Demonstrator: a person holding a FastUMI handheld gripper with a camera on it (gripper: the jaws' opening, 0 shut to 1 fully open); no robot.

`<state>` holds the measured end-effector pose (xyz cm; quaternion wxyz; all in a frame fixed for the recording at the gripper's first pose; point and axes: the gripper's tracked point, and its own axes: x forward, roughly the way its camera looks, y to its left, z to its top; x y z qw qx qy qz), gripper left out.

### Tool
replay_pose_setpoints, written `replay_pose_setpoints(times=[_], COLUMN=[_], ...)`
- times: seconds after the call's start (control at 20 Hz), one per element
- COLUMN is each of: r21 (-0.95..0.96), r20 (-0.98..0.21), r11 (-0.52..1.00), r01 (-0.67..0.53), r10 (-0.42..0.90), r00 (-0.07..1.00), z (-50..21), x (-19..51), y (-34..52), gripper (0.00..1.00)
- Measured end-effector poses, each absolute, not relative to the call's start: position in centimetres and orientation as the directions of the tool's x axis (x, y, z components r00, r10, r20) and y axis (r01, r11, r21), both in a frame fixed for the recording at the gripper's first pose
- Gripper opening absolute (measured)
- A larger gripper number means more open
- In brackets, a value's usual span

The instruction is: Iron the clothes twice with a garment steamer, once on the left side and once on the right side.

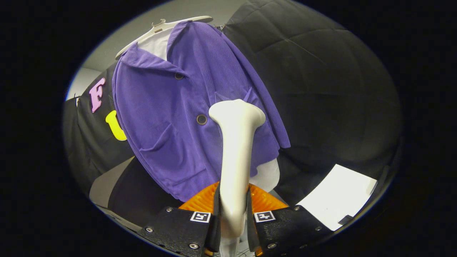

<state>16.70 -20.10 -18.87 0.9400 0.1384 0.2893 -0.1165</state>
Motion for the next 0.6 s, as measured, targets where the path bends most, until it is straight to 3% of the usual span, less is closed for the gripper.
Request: replay_pose_setpoints(times=[0.6], r21=[0.214], r20=[-0.741], r11=[0.907], r01=[0.364], r10=[-0.092], r00=[0.665], z=[-30.1], x=[10.1], y=[-17.4], gripper=[0.3])
